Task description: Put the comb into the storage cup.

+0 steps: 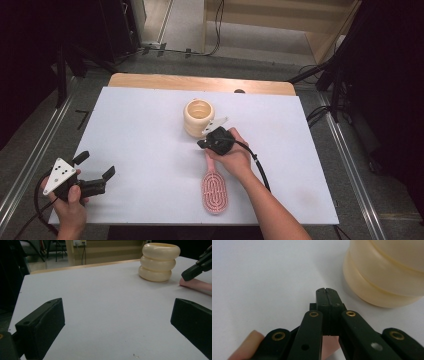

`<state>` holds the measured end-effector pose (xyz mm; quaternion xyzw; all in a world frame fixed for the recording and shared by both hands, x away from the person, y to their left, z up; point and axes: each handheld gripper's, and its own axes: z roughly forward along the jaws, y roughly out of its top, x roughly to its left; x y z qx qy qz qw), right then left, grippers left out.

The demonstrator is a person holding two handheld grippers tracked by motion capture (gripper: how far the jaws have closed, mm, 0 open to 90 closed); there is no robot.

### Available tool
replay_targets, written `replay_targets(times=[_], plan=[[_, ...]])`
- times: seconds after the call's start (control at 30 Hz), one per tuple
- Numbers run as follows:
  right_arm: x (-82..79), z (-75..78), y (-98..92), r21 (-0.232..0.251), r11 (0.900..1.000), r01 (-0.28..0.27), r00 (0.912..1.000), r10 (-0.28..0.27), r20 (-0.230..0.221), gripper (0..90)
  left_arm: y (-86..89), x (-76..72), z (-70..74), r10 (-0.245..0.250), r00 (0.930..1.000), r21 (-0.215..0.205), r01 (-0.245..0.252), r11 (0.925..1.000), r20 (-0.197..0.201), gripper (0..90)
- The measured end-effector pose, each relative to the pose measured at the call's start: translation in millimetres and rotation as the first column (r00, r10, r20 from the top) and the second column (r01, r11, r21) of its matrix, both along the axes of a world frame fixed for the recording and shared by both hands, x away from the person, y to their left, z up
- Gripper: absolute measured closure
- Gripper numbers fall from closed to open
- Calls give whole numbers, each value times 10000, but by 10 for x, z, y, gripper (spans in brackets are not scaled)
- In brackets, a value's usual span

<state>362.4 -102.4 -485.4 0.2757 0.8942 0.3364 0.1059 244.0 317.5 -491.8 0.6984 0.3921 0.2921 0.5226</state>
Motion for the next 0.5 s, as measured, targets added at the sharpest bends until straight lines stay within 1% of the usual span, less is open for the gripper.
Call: replay_targets(times=[0.03,0.07,0.13,0.3,0.37,0.5], plan=[[1,-7,2,-60,10000,30,10000,-30,-41,879,-1,0,0,0,10000,0,0,10000,-1,0],[15,-35,2,-55,10000,4,9999,-4,-106,879,-2,1,-1,4,10000,-4,-4,10000,6,0],[17,-38,1,-19,10000,57,9998,-57,-171,879,-2,1,-1,8,10000,2,-8,10000,11,0],[21,-50,21,-102,9999,72,9999,-74,-127,879,0,0,0,5,10000,9,-5,10000,-4,0],[22,-47,10,-40,10000,74,9999,-75,-154,879,1,0,0,1,10000,4,-1,10000,-5,0],[29,-45,-31,-128,9996,265,9994,-268,-211,879,1,0,0,0,10000,6,0,10000,-8,0]])
